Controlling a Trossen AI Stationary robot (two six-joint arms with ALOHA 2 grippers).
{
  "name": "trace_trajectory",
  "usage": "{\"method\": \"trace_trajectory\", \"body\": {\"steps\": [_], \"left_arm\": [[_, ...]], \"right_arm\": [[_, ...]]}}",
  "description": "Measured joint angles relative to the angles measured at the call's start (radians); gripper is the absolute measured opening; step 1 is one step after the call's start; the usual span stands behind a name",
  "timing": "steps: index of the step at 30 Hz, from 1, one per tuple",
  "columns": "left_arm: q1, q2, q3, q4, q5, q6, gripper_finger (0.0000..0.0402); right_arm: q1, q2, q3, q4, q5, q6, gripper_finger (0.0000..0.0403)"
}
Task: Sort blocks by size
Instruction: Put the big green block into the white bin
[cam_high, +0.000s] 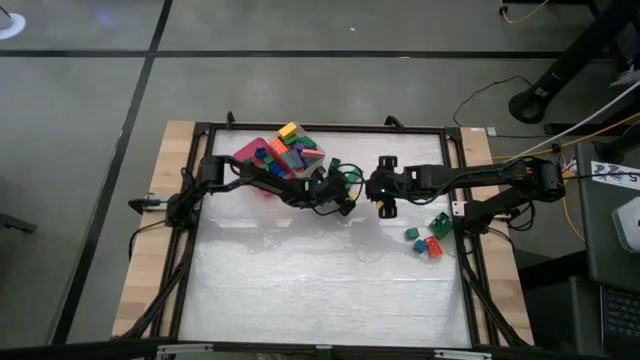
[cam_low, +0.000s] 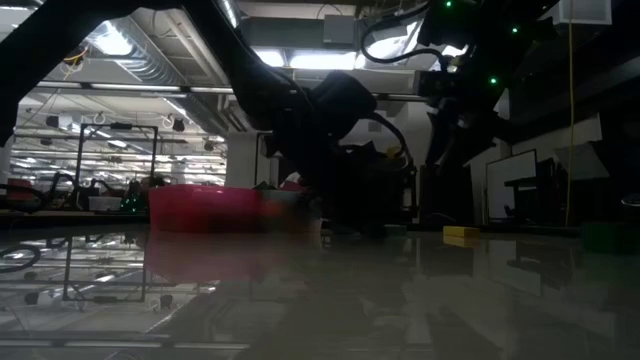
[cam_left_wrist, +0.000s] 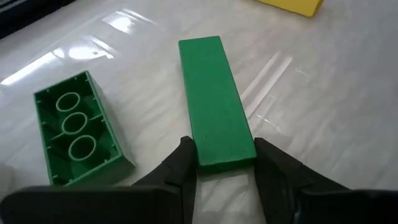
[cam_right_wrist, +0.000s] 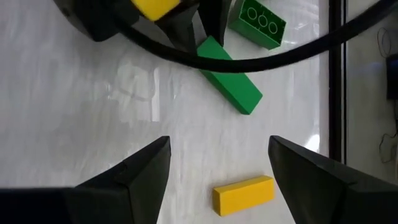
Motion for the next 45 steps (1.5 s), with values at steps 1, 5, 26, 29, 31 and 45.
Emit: {"method": "trace_trajectory", "body": {"steps": [1,5,26,29,31,45], "left_arm": [[-0.002,-0.005,0.000,-0.005,0.000,0.006,0.0111],[-0.015,-0.038,-0.002,-0.020,0.003,0.037,0.0111],[0.166,-0.485,-0.001,-0.707,-0.062,0.145,0.0121],[0.227,-0.490,-0.001,-0.791,-0.061,0.122,0.0122],[0.264,-0.490,-0.006,-0.817,-0.061,0.121,0.0122],[0.374,-0.490,-0.094,-0.802,0.057,0.136,0.0132]], "right_arm": [[0.000,0.000,0.000,0.000,0.000,0.022,0.0269],[0.000,0.000,0.000,-0.009,0.017,0.141,0.0269],[-0.297,0.000,0.000,-0.004,0.008,0.320,0.0269],[-0.338,0.000,0.000,-0.003,-0.055,0.363,0.0269],[-0.360,0.000,-0.003,-0.002,-0.062,0.392,0.0269],[-0.406,0.018,-0.004,0.002,-0.053,0.439,0.0269]]}}
